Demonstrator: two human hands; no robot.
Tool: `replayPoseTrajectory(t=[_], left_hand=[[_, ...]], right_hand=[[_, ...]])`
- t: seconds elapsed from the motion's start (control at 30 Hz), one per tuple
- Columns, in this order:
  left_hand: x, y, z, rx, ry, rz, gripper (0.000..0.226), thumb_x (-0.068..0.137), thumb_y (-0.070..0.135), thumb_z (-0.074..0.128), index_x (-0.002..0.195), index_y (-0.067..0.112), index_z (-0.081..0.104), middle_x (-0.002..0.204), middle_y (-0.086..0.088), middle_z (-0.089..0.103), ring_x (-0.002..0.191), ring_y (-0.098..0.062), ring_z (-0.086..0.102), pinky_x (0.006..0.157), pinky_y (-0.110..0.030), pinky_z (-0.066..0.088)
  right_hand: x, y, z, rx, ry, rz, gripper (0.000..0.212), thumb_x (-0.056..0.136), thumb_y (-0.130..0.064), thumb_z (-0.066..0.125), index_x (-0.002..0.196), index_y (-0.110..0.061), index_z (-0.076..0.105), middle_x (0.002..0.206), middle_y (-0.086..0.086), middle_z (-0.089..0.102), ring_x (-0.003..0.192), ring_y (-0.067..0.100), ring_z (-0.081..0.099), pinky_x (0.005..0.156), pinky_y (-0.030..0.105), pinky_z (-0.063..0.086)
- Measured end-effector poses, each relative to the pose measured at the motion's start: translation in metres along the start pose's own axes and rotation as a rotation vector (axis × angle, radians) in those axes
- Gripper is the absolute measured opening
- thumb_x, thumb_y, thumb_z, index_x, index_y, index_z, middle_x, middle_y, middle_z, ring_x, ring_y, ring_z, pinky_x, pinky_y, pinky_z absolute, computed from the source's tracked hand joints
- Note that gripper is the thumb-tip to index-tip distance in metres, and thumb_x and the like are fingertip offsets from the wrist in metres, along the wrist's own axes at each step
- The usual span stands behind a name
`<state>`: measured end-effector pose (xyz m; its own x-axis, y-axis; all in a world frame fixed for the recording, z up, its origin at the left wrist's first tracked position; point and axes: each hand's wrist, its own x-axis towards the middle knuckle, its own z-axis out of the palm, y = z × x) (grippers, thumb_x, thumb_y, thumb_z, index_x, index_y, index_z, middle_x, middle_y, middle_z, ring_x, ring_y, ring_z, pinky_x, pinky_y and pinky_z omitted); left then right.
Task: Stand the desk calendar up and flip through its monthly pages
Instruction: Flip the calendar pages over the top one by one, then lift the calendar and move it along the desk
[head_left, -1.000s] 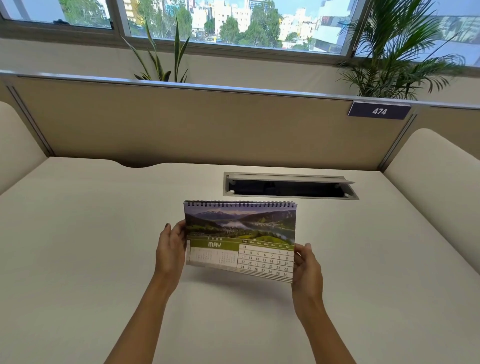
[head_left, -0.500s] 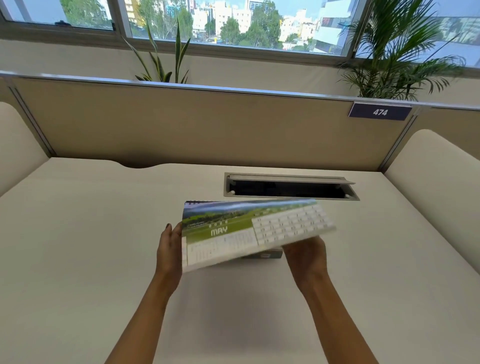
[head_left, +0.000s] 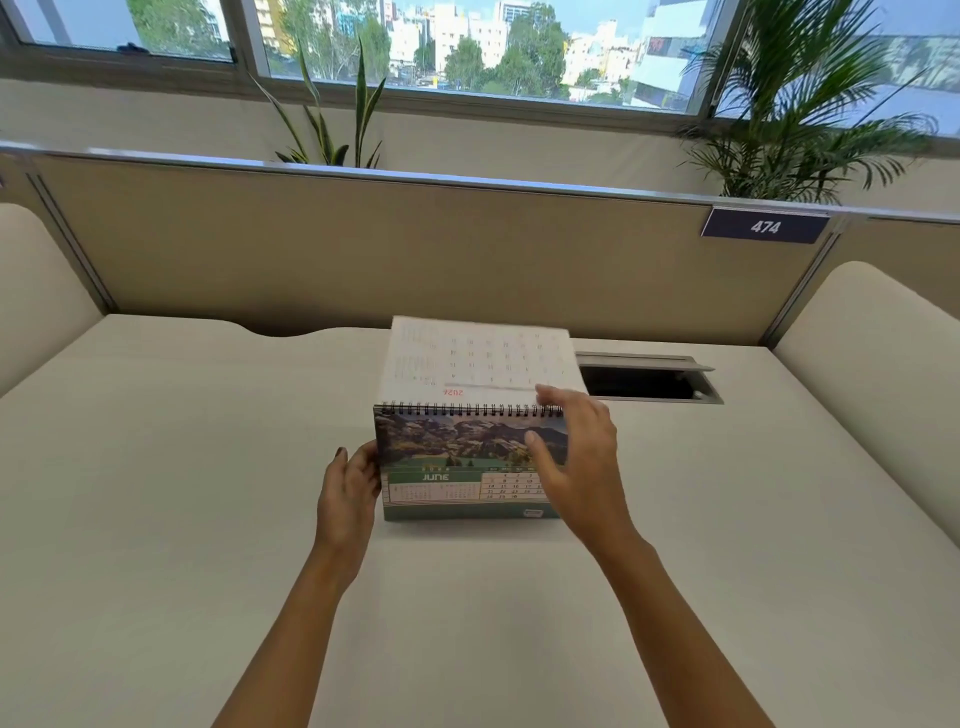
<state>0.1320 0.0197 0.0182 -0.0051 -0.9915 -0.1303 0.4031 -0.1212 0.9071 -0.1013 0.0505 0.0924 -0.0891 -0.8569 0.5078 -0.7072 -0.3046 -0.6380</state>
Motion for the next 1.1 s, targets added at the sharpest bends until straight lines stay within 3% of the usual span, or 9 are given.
replayPoseTrajectory(t=[0.13, 0.2, 0.3, 0.43, 0.57, 0.67, 0.83, 1.0, 1.1], left_hand=[[0.000, -0.001, 0.000, 0.002, 0.004, 0.002, 0.052, 0.101, 0.041, 0.015, 0.116, 0.019, 0.059, 0.113, -0.001, 0.067, 0.105, -0.015, 0.060, 0.094, -0.033, 0.042], [-0.001, -0.001, 0.000, 0.005, 0.002, 0.000, 0.051, 0.101, 0.042, 0.015, 0.116, 0.020, 0.059, 0.113, 0.000, 0.067, 0.106, -0.015, 0.059, 0.094, -0.033, 0.041], [-0.001, -0.002, 0.000, 0.001, 0.000, -0.001, 0.051, 0.101, 0.041, 0.014, 0.115, 0.021, 0.059, 0.113, 0.001, 0.068, 0.106, -0.015, 0.060, 0.095, -0.033, 0.042], [-0.001, -0.002, 0.000, 0.004, 0.004, 0.000, 0.051, 0.101, 0.041, 0.014, 0.115, 0.021, 0.059, 0.112, 0.002, 0.068, 0.105, -0.015, 0.060, 0.092, -0.032, 0.043], [-0.001, -0.002, 0.001, 0.007, 0.005, 0.000, 0.050, 0.101, 0.041, 0.015, 0.113, 0.022, 0.060, 0.110, 0.004, 0.069, 0.105, -0.014, 0.060, 0.091, -0.031, 0.043], [-0.001, -0.002, 0.000, 0.007, 0.007, -0.005, 0.050, 0.101, 0.041, 0.015, 0.113, 0.023, 0.060, 0.109, 0.004, 0.070, 0.105, -0.013, 0.061, 0.090, -0.031, 0.043], [-0.001, -0.002, 0.001, 0.006, 0.005, -0.008, 0.050, 0.101, 0.041, 0.015, 0.113, 0.023, 0.060, 0.110, 0.004, 0.069, 0.105, -0.013, 0.061, 0.089, -0.030, 0.044], [-0.002, -0.002, 0.002, 0.003, 0.012, -0.012, 0.049, 0.101, 0.041, 0.015, 0.114, 0.023, 0.059, 0.114, 0.002, 0.067, 0.106, -0.013, 0.060, 0.090, -0.030, 0.043], [-0.002, -0.001, 0.002, 0.017, 0.017, -0.021, 0.049, 0.101, 0.041, 0.014, 0.113, 0.025, 0.059, 0.114, 0.004, 0.067, 0.108, -0.013, 0.059, 0.090, -0.030, 0.043]], right_hand=[[0.003, 0.009, 0.007, -0.173, 0.009, -0.029, 0.039, 0.087, -0.018, 0.063, 0.125, -0.020, 0.054, 0.122, 0.002, 0.059, 0.123, 0.020, 0.042, 0.108, 0.016, 0.017], [0.004, 0.012, 0.009, -0.206, 0.017, -0.034, 0.037, 0.086, -0.016, 0.063, 0.122, -0.019, 0.056, 0.120, 0.004, 0.059, 0.122, 0.023, 0.043, 0.108, 0.016, 0.012], [0.005, 0.013, 0.012, -0.227, 0.035, -0.047, 0.036, 0.085, -0.012, 0.065, 0.120, -0.018, 0.057, 0.117, 0.006, 0.060, 0.121, 0.026, 0.044, 0.108, 0.026, 0.019], [0.001, 0.013, 0.013, -0.166, 0.074, -0.019, 0.047, 0.085, -0.011, 0.064, 0.129, -0.019, 0.050, 0.126, 0.006, 0.053, 0.126, 0.023, 0.039, 0.108, 0.030, 0.026], [-0.009, 0.014, 0.010, 0.029, 0.283, 0.125, 0.050, 0.087, -0.009, 0.063, 0.133, -0.015, 0.044, 0.135, 0.008, 0.044, 0.127, 0.017, 0.035, 0.101, 0.026, 0.036], [-0.016, 0.022, 0.010, 0.188, 0.394, 0.311, 0.038, 0.091, -0.013, 0.058, 0.126, -0.012, 0.045, 0.128, 0.009, 0.047, 0.116, 0.019, 0.046, 0.088, 0.022, 0.049], [-0.025, 0.044, 0.015, 0.392, 0.316, 0.557, 0.022, 0.099, -0.022, 0.042, 0.119, -0.014, 0.047, 0.117, 0.007, 0.057, 0.101, 0.020, 0.059, 0.058, 0.005, 0.050], [-0.031, 0.055, 0.023, 0.441, 0.224, 0.646, 0.030, 0.103, -0.030, 0.028, 0.097, -0.018, 0.055, 0.091, 0.001, 0.064, 0.090, 0.018, 0.063, 0.055, 0.005, 0.048], [-0.032, 0.058, 0.028, 0.483, 0.162, 0.716, 0.037, 0.102, -0.037, 0.024, 0.087, -0.028, 0.056, 0.090, -0.002, 0.064, 0.086, 0.013, 0.063, 0.056, 0.009, 0.048]])
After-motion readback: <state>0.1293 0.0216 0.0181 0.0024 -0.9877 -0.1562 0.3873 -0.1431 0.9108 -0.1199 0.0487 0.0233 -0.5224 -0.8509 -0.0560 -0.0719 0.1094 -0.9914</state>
